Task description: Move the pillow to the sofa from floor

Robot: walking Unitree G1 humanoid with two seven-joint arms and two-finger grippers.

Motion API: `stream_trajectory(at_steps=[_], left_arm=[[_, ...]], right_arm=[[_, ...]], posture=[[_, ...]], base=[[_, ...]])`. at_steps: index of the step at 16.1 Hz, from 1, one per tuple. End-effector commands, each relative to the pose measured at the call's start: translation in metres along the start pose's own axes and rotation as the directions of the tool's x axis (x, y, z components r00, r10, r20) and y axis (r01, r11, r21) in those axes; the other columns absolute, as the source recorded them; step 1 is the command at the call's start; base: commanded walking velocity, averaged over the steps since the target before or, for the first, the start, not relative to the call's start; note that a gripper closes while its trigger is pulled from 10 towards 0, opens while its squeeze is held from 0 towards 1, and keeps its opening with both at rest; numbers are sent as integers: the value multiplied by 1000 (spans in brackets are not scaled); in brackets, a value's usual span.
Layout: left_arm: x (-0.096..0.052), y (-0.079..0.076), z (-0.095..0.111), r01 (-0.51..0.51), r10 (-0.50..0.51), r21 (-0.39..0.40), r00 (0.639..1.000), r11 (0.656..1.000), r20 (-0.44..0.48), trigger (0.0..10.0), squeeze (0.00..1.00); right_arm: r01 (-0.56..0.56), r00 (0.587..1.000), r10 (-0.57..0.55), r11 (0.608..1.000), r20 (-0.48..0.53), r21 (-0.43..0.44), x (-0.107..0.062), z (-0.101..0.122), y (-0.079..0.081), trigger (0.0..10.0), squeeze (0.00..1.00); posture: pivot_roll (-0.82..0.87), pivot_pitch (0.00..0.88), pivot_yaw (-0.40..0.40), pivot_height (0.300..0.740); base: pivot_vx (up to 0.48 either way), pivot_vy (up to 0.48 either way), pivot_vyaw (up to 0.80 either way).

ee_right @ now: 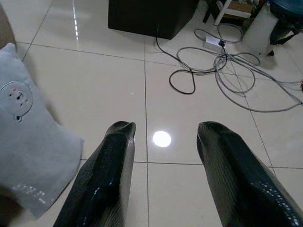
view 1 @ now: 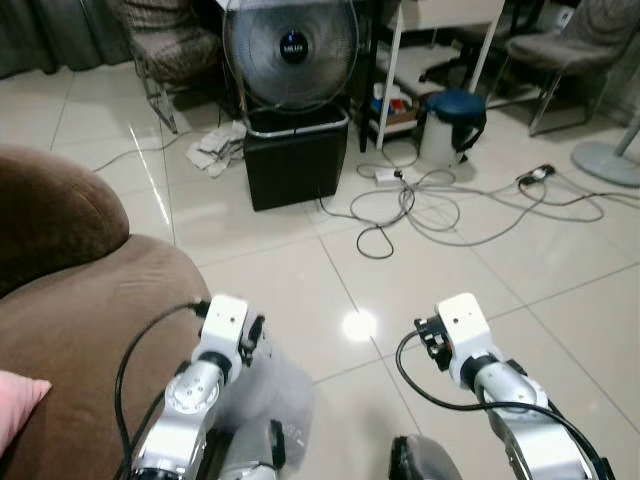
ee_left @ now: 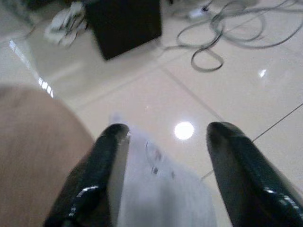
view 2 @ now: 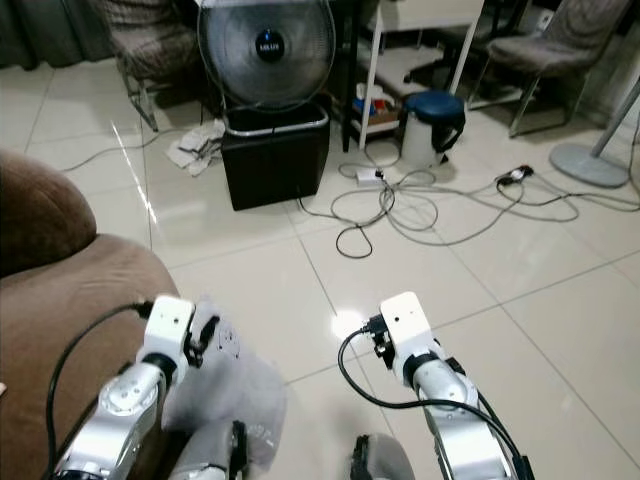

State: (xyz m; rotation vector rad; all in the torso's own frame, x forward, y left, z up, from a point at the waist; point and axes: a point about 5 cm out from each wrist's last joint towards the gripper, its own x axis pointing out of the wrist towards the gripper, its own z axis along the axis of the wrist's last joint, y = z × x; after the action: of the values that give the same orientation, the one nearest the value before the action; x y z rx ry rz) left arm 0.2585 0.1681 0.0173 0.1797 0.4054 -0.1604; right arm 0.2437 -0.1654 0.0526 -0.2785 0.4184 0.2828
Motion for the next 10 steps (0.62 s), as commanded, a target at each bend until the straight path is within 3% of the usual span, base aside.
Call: stream_trajectory(at_steps=[1,6,10], left_arm=[[4,9,-1,-50,49,-33,998,998,-27,10000,1000],[22,11,-18,-73,61,-69,984,995,-167,10000,1000],[30,14,-20,-117,93,-108,975,987,-202,10000,1000]], right_arm=[[-37,999,37,999,8,2,0,2,4,10000,0],[-278,960,274,956,-53,-96,11,2,25,10000,0],[-277,961,276,949,-28,-149,12,13,29,10000,0]], posture=[[35,0,-11,628],[29,0,-27,628],[-14,79,-44,628]], base=[[0,0,0],[0,0,0],[0,0,0]])
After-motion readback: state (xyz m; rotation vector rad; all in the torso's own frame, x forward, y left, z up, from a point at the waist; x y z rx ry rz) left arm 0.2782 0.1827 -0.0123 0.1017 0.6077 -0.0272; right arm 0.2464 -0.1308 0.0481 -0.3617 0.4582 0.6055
